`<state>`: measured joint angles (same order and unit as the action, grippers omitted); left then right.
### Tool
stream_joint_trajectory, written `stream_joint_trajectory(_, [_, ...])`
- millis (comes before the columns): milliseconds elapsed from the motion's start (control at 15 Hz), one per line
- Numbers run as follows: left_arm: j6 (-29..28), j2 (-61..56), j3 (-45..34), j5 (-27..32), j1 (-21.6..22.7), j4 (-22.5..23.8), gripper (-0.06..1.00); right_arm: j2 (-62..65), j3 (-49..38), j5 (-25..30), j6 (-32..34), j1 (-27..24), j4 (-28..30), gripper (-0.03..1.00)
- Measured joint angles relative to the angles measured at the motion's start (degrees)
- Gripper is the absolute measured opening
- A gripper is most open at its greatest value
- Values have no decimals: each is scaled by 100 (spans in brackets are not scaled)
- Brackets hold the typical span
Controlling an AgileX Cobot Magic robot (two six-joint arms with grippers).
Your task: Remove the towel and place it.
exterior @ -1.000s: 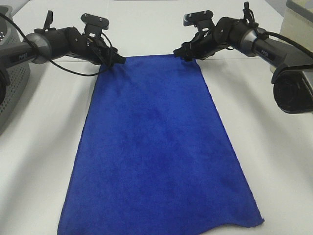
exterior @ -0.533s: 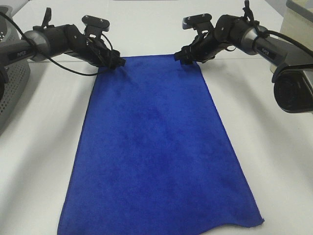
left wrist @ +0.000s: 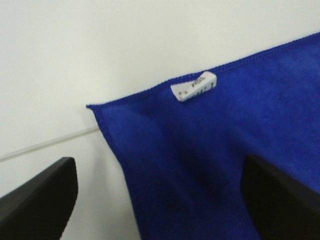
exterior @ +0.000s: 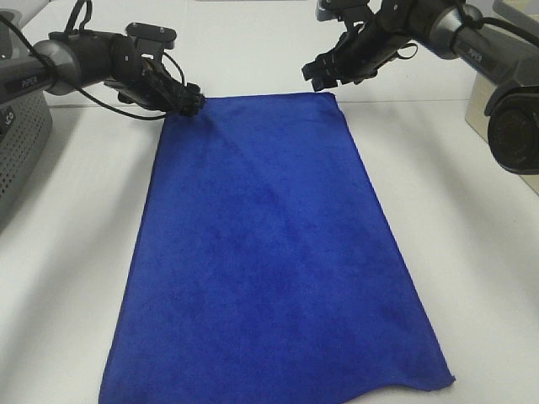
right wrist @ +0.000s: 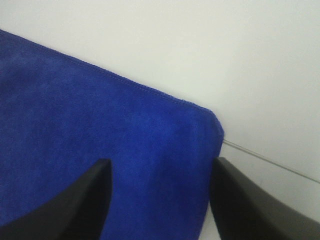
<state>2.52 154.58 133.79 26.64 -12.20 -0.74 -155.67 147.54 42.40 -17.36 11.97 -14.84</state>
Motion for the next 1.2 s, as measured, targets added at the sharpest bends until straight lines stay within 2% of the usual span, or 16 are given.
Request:
stream_joint_trajectory(200, [-69, -309, 0, 819, 0, 74, 83, 269, 0, 653, 201, 0, 40, 65])
stream_joint_trajectory(333, [-80, -756, 0, 1753, 0, 74, 83, 602, 0, 1312, 533, 0, 160, 78])
stream_joint_trajectory(467, [-80, -1220, 0, 2636, 0, 34, 83, 1026, 11, 2028, 728, 0, 390, 82])
stream_joint_trajectory(600, [-80, -1696, 0, 2979, 29, 34, 83, 1490, 34, 2481, 882, -29, 636, 82])
stream_joint_trajectory(733, [-138, -2183, 6, 3151, 195, 11, 83, 1896, 46, 2676, 1077, -212, 630, 82])
stream_joint_trajectory(1000, [-149, -2888, 6, 3839, 1146, 23, 83, 2515, 46, 2693, 1249, -859, 596, 82])
stream_joint_trajectory(1200, [-34, -2939, 0, 4269, 1398, 74, 83, 2934, -252, 2727, 1266, -871, 550, 82])
